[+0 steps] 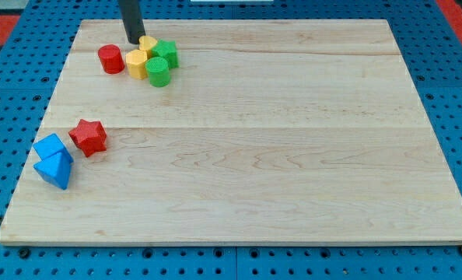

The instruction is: Separate the yellow green blocks and red circle

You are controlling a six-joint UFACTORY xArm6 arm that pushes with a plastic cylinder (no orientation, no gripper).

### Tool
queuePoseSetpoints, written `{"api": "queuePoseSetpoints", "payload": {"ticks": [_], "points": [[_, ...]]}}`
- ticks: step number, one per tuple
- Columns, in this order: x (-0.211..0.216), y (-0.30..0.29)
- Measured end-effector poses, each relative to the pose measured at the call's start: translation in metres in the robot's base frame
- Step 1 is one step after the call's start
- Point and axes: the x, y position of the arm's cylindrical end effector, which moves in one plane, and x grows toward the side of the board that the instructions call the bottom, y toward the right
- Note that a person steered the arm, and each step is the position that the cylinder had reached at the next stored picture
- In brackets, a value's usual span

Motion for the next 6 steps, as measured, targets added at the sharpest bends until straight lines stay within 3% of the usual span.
{"api": "queuePoseSetpoints", "payload": {"ticks": [1, 2, 4, 6], "points": [[0.023, 0.000], [-0.014, -0.007], [0.015, 0.099], [0.056, 0.020]]}}
